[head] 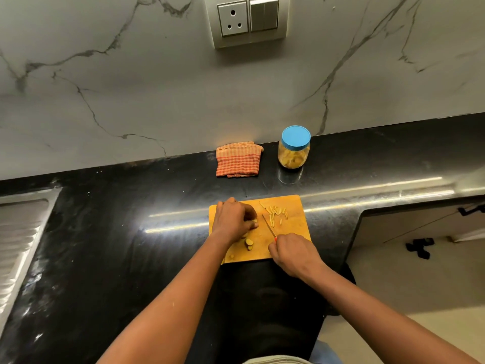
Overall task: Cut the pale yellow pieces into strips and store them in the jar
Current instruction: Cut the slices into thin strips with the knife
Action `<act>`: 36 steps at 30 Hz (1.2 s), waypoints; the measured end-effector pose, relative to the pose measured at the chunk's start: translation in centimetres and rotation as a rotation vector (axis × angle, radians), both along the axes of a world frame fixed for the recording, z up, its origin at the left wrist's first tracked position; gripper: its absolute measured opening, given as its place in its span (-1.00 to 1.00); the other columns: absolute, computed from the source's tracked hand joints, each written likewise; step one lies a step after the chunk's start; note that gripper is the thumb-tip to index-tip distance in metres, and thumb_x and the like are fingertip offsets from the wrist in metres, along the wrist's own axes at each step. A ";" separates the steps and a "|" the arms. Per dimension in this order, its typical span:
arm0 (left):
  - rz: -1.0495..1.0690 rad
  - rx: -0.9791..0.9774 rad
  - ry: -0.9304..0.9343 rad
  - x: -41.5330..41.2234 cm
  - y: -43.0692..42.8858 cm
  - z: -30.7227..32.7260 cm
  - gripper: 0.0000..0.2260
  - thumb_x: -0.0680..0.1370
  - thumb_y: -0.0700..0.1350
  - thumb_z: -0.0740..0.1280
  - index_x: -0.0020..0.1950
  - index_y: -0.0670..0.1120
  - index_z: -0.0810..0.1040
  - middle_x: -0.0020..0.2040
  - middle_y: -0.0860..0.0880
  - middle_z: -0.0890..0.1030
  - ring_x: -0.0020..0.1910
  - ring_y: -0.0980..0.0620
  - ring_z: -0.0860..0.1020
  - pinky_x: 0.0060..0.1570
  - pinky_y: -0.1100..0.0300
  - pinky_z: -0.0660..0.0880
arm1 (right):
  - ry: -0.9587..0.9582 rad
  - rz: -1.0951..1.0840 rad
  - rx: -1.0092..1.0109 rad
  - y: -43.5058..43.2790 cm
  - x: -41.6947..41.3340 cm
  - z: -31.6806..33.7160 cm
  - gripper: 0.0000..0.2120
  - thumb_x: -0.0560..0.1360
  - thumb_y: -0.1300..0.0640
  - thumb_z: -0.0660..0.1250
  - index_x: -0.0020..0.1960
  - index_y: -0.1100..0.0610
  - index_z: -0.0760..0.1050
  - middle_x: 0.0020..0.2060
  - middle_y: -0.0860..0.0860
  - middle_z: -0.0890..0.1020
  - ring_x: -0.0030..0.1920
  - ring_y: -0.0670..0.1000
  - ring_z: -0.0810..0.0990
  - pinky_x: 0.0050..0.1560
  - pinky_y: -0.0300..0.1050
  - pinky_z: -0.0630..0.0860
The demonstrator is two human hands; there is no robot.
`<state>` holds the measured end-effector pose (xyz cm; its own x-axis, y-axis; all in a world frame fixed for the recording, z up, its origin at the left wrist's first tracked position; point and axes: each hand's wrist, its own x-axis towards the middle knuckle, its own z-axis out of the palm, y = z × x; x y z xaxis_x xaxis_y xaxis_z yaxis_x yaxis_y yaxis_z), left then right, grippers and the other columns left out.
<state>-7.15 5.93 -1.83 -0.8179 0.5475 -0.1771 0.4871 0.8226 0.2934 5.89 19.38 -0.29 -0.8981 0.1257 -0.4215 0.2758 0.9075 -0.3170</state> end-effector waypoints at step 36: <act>0.046 0.302 0.169 1.9 -1.0 -4.3 -0.86 0.46 0.06 0.46 -0.01 0.10 0.72 -0.03 0.20 0.69 0.17 0.07 0.51 0.16 0.06 0.33 | -0.012 0.172 0.110 -0.9 -1.8 -0.9 -0.68 0.65 0.06 0.02 0.10 0.15 0.51 0.02 0.11 0.58 0.04 0.17 0.56 -0.13 -0.01 0.43</act>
<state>-5.22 4.90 -6.18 -0.8470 0.5161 0.1272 0.5136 0.7331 0.4458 4.14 18.47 -1.18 -0.9054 0.0167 -0.4242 0.1166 0.9706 -0.2106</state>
